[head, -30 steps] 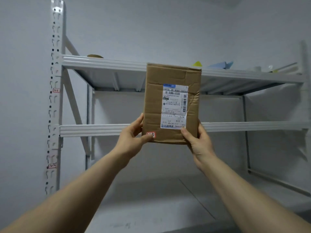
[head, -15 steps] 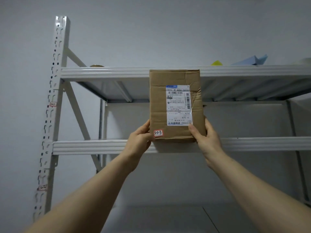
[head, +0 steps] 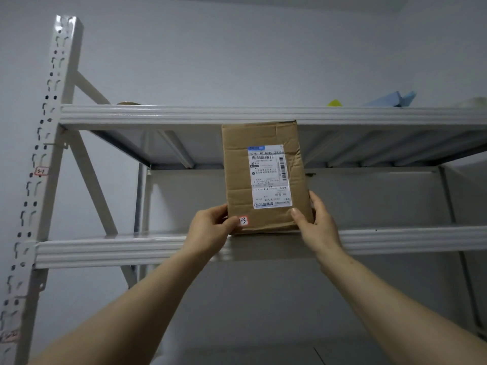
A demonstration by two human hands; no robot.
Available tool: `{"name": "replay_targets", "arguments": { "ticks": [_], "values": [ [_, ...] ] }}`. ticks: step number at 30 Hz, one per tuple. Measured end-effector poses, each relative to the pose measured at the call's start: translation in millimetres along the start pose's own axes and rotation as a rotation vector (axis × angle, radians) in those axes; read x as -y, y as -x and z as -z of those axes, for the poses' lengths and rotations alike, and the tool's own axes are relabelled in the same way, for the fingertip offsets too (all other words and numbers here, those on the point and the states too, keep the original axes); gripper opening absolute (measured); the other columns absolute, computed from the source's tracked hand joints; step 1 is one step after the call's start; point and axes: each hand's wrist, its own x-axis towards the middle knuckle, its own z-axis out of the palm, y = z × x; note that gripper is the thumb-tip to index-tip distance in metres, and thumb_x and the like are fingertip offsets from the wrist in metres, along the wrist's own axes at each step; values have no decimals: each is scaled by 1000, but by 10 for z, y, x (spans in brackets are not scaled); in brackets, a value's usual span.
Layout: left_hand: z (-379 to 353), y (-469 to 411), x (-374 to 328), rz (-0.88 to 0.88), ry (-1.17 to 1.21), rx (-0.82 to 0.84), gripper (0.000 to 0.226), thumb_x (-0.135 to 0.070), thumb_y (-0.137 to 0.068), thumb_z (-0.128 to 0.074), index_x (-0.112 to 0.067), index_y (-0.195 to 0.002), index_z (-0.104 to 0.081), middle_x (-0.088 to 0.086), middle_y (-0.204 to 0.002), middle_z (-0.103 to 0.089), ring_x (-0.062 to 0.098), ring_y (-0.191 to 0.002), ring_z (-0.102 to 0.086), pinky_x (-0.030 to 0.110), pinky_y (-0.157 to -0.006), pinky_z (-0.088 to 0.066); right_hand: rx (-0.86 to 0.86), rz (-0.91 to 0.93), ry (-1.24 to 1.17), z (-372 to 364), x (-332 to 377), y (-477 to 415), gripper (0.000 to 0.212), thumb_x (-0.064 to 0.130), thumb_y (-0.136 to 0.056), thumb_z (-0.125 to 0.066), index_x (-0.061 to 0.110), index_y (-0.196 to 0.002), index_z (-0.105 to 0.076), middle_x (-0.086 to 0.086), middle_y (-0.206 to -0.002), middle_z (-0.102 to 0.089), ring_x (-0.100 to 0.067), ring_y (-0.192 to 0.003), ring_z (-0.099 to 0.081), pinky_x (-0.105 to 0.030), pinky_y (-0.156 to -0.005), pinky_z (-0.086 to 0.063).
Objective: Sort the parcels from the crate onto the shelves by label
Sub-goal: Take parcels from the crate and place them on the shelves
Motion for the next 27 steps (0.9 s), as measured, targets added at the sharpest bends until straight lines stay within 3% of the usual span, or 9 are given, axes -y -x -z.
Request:
{"name": "replay_targets", "arguments": {
  "ticks": [3, 6, 8, 11, 14, 18, 21, 27],
  "values": [
    [-36, -143, 137, 19, -134, 6, 30, -10, -88, -64, -20, -116, -69, -6, -97, -73, 10, -91, -68, 33, -96, -50, 34, -61, 122, -34, -130, -121, 58, 21, -95, -56, 22, -148, -32, -1, -142, -49, -20, -128, -46, -31, -102, -38],
    [-87, -261, 251, 9, -259, 21, 33, -14, -91, -62, -23, -122, -65, -6, -102, -72, 6, -96, -65, 23, -87, -48, 59, -61, 290, -62, -240, -192, 55, 29, -95, -54, 26, -145, -33, 1, -136, -54, -23, -123, -52, -39, -101, -43],
    [-109, -331, 293, 1, -354, 41, 28, -15, -92, -59, -24, -118, -67, -6, -98, -72, 7, -92, -63, 20, -75, -41, 81, -76, 413, -87, -277, -231, 56, 36, -94, -53, 25, -145, -31, 1, -135, -55, -25, -122, -52, -42, -102, -42],
    [-130, -456, 362, 12, -448, 51, 15, -15, -92, -57, -10, -98, -71, 6, -90, -70, 25, -93, -64, 24, -68, -37, 91, -106, 563, -112, -320, -318, 52, 43, -94, -51, 19, -138, -40, -1, -131, -58, -26, -121, -53, -40, -102, -41],
    [-158, -532, 406, 22, -494, 76, 16, -13, -92, -56, -4, -80, -62, 13, -83, -66, 35, -87, -59, 27, -65, -34, 94, -128, 627, -127, -342, -395, 48, 46, -93, -52, 15, -130, -48, -3, -125, -61, -27, -118, -55, -37, -100, -41],
    [-192, -636, 472, 29, -518, 99, 17, -13, -92, -56, -2, -82, -63, 15, -85, -66, 22, -68, -47, 26, -64, -33, 89, -124, 699, -151, -384, -443, 41, 46, -95, -48, 17, -123, -49, -2, -122, -61, -26, -118, -54, -35, -97, -35],
    [-201, -707, 517, 43, -552, 107, 18, -13, -93, -56, 1, -90, -66, 17, -85, -64, 37, -81, -54, 26, -64, -32, 82, -121, 721, -177, -426, -467, 41, 47, -96, -45, 17, -123, -48, -3, -123, -61, -26, -120, -52, -35, -98, -31],
    [-233, -703, 502, 49, -567, 90, 19, -11, -93, -54, 2, -95, -68, 19, -94, -67, 38, -92, -58, 24, -64, -31, 79, -115, 710, -182, -454, -477, 39, 47, -95, -46, 17, -122, -48, -2, -119, -62, -26, -118, -53, -34, -98, -30]
  ]
}}
